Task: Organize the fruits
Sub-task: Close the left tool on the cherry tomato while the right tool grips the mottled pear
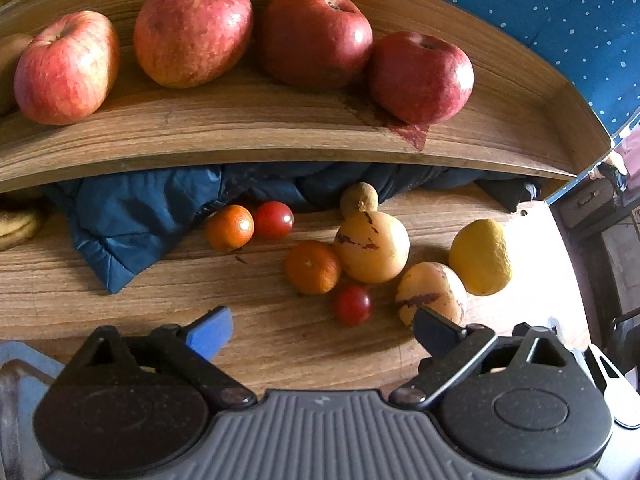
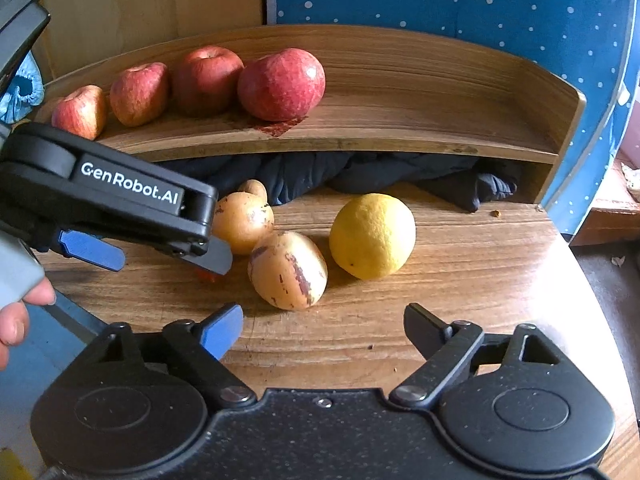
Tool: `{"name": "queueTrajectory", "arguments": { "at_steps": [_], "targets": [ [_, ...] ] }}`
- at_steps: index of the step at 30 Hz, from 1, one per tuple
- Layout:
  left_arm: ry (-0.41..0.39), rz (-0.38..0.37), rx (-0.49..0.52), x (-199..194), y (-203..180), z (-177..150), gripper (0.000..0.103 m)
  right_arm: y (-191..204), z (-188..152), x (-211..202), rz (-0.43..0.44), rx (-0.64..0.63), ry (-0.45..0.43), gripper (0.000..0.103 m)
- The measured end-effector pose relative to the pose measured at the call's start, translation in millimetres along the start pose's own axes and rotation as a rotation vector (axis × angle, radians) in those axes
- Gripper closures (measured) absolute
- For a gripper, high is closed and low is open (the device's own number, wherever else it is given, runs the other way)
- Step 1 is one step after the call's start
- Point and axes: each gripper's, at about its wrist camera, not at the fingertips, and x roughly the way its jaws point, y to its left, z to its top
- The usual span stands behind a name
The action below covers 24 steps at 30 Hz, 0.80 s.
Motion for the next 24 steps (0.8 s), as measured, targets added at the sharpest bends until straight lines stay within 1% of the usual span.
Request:
{"name": "queueTrajectory", "arguments": {
  "at_steps": [7, 13, 15, 18, 24],
  "targets": [
    [0.002, -0.018, -0.006, 2, -1, 2, 0.017, 0, 3, 10, 0.023, -0.014, -0.001, 0.025],
    [0.006, -0.033, -0.019, 4, -2, 4, 0.03, 2, 5, 18, 0.047, -0.033, -0.004, 0.033],
    [0.007, -0.04, -0.024, 5, -2, 5, 0.036, 4, 6, 20, 0.056, -0.041, -0.005, 0.035],
    [0.018, -0.054, -0.03, 6, -3, 5, 0.043, 5, 7, 22, 0.064, -0.051, -0.003, 0.038],
    [0.031, -0.069, -0.035, 9, -4, 4, 0.053, 6, 9, 26, 0.08, -0.065, 0.001, 0.042]
  ]
}}
